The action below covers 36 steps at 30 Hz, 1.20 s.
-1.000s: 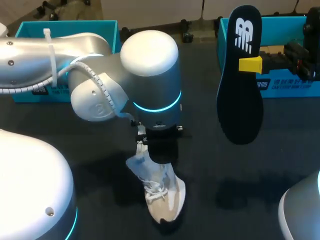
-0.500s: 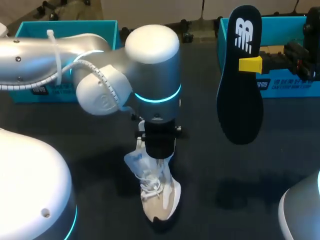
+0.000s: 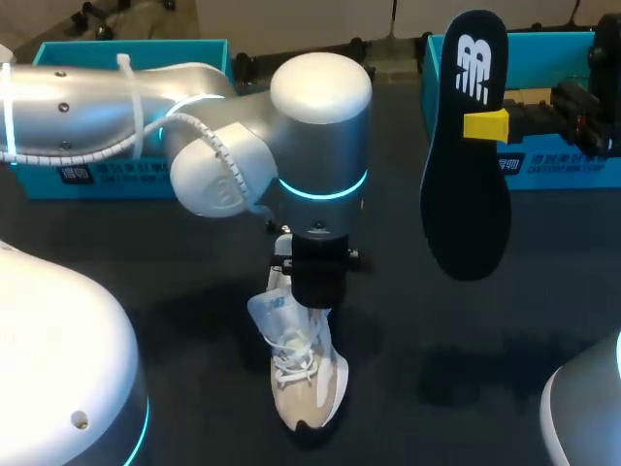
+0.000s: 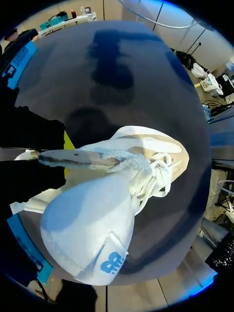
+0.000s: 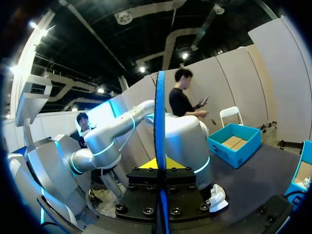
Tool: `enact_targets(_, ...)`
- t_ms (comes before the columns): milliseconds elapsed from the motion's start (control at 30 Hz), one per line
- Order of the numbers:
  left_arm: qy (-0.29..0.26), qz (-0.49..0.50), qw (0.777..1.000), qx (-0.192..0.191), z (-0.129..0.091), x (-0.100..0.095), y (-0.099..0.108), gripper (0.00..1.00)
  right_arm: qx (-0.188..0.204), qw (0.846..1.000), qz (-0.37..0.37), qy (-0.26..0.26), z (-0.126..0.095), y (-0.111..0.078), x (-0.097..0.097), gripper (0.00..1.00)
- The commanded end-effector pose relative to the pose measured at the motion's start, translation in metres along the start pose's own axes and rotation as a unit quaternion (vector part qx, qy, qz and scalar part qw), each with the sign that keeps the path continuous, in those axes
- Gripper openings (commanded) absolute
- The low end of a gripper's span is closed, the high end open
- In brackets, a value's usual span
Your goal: Take the shoe out of the shoebox, open the shoe tongue, remove and reinsert the insole, then place the shoe into the shoebox
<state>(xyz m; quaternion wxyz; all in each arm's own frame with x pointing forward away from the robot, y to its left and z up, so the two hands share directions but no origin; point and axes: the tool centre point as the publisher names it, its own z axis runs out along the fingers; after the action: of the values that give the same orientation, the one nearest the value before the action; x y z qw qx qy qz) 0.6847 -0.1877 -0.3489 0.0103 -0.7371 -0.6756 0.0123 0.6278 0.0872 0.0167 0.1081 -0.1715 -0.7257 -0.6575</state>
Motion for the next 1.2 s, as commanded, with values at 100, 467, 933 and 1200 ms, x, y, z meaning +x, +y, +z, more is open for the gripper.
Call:
enact_targets(100,0.003,0.005,1.000,0.002,0.016,-0.011,0.007,0.00,0.001,1.000,0.001,0.001,0.002,0.001,-0.002,0.00)
enact_targets(467,-0.019,0.013,1.000,0.014,0.034,-0.022,0.018,0.00,0.001,1.000,0.001,0.001,0.002,0.001,-0.002,0.00)
enact_targets(933,-0.107,0.027,0.994,0.002,0.000,-0.009,0.027,1.00,0.001,1.000,0.001,0.001,0.002,0.001,-0.002,0.00)
enact_targets(1200,-0.222,0.025,0.974,-0.048,-0.063,0.008,0.031,1.00,0.001,1.000,0.001,0.001,0.002,0.001,-0.002,0.00)
